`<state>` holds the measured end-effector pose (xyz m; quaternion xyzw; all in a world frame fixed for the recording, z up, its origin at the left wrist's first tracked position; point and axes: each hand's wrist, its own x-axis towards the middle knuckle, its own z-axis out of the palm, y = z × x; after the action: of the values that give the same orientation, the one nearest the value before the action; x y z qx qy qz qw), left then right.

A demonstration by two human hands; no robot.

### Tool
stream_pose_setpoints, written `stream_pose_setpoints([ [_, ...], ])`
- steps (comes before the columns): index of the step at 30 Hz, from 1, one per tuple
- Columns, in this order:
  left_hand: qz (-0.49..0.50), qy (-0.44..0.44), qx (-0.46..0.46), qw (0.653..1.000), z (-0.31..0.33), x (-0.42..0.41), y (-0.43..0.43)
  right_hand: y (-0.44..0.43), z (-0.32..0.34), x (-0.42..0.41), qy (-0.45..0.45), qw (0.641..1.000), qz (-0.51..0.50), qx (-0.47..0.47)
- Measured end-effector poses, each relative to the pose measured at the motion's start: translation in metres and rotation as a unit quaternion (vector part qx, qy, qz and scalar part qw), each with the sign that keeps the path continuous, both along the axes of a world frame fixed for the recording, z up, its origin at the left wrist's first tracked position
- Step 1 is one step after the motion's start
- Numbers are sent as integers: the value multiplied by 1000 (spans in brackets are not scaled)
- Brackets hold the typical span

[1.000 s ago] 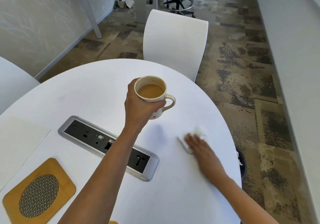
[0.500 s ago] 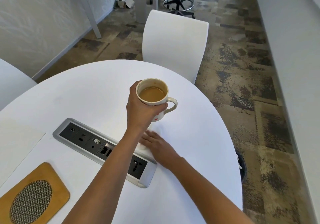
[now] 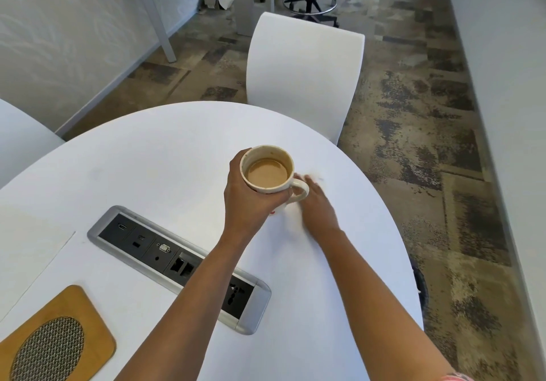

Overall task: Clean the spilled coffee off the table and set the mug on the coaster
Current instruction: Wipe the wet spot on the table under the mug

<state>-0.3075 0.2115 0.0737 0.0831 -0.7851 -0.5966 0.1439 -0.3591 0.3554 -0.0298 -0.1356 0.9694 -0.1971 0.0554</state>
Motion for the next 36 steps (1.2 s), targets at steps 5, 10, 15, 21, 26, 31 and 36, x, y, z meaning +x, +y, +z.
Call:
stream_pose_setpoints([
  [5,-10,-5,5,1000,-13,-4,0,32,-8,-1,34,993,-110,-38],
  [10,-10,-12,13,1000,-26,-3,4,46,-8,22,24,982,-183,-29],
  [15,-8,-17,25,1000,-36,1,12,48,-8,58,26,974,-223,-38],
  [21,-16,-11,20,1000,-43,8,19,35,-11,109,41,974,-219,-44],
  [26,-16,-24,22,999,-49,14,22,37,-3,150,3,976,-151,-158],
  [31,-16,-36,22,999,-55,17,25,62,37,135,-138,695,-348,-614],
  [36,-14,-29,24,999,-60,20,28,76,64,116,-212,396,-358,-818],
])
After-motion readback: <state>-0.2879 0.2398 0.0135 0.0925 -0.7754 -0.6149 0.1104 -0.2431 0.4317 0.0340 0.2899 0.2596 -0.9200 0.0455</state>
